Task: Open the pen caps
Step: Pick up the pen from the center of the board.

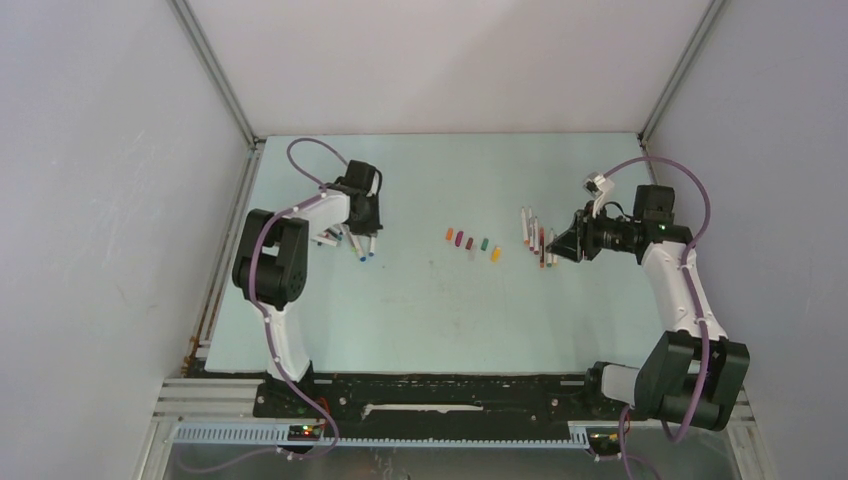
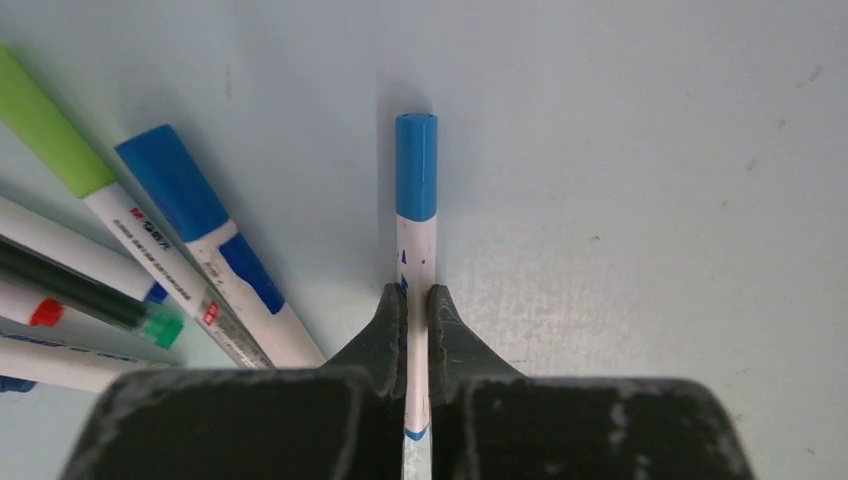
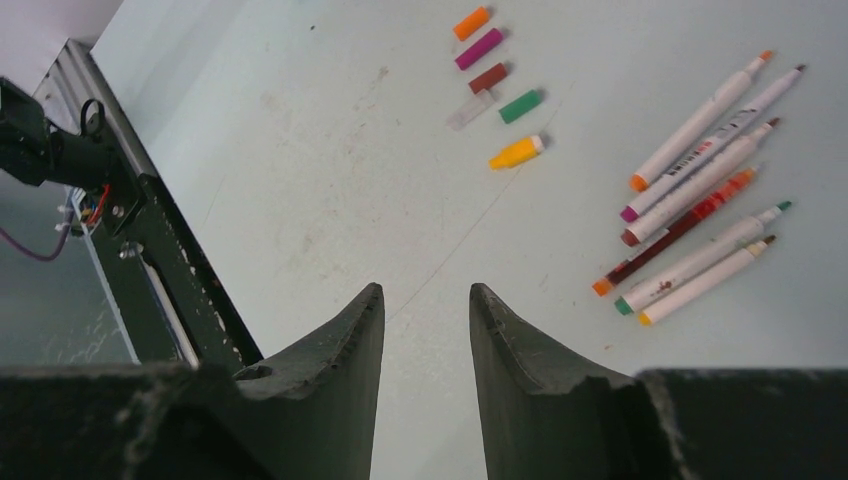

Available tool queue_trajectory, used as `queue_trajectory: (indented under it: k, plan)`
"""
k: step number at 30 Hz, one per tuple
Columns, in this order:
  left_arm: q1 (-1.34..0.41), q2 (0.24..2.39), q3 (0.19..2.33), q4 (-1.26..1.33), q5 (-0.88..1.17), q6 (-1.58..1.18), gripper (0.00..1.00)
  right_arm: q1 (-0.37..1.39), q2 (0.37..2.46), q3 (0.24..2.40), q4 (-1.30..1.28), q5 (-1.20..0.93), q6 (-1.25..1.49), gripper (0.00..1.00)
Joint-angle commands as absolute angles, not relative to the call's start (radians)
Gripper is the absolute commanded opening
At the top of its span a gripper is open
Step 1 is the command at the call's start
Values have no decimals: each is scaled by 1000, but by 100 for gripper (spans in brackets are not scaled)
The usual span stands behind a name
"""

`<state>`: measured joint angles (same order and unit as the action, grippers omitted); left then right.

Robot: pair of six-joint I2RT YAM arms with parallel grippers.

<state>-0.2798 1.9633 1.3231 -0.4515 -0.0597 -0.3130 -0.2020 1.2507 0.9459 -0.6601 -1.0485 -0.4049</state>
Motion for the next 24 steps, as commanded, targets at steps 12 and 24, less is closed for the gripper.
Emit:
queue_trajectory:
  k: [12, 24]
  plan:
    - [-309, 1473, 886, 24, 334, -481, 0, -5, 1215, 979, -831, -1244, -701, 41]
    - [-617, 1342, 641, 777, 371, -761, 0, 25, 1128, 798, -341, -1314, -205, 57]
